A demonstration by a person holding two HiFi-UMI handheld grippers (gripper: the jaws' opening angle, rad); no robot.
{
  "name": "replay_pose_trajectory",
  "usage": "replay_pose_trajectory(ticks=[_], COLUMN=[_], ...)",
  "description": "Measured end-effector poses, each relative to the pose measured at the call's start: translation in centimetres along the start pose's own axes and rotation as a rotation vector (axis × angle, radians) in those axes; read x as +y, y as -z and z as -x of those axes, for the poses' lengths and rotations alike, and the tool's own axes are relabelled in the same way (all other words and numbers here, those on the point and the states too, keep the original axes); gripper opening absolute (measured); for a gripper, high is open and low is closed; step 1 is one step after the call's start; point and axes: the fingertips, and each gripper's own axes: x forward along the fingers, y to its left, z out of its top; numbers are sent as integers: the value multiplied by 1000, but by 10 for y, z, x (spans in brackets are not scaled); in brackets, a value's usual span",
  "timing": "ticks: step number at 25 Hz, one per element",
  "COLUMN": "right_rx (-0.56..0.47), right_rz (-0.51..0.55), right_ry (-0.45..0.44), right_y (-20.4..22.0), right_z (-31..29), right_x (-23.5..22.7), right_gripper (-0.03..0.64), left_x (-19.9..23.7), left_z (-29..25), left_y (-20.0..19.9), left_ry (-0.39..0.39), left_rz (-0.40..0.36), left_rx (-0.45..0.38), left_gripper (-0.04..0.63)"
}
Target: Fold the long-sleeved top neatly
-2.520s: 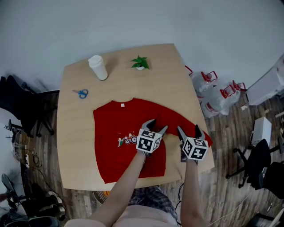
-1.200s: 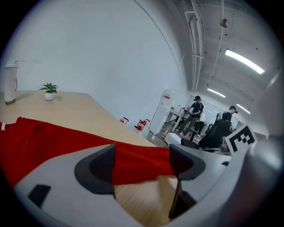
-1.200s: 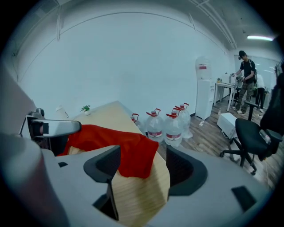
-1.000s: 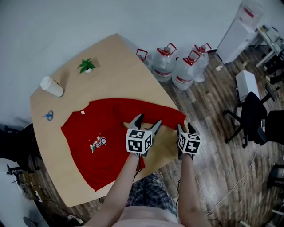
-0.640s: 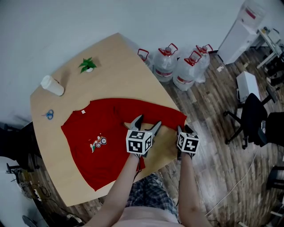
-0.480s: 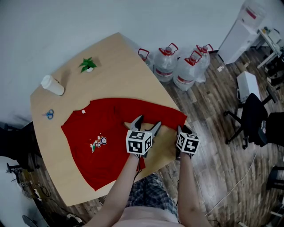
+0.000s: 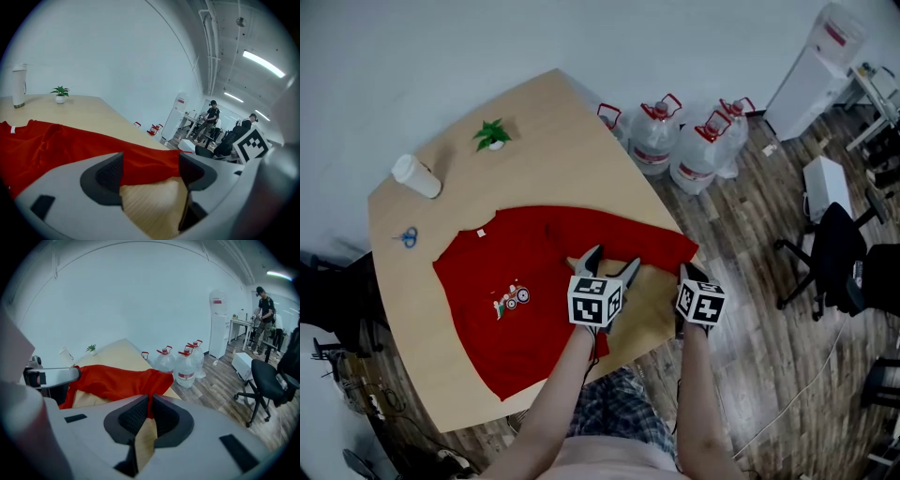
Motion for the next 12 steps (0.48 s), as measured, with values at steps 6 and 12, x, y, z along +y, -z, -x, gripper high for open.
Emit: replay_pose_trajectory(ticks=[6,12], right_rx=[-104,-178], right_rz=[67,146], right_ry=[-33,-141], right_y=[-42,-86], right_z=[21,34], right_x=[21,75], right_gripper=[37,37], left_x=[12,40], left_z=[13,39], left_y=[-11,-28], left_ry=[-37,-107], left_rz=[7,35], left_rx=[-26,-67], left_gripper=[362,362])
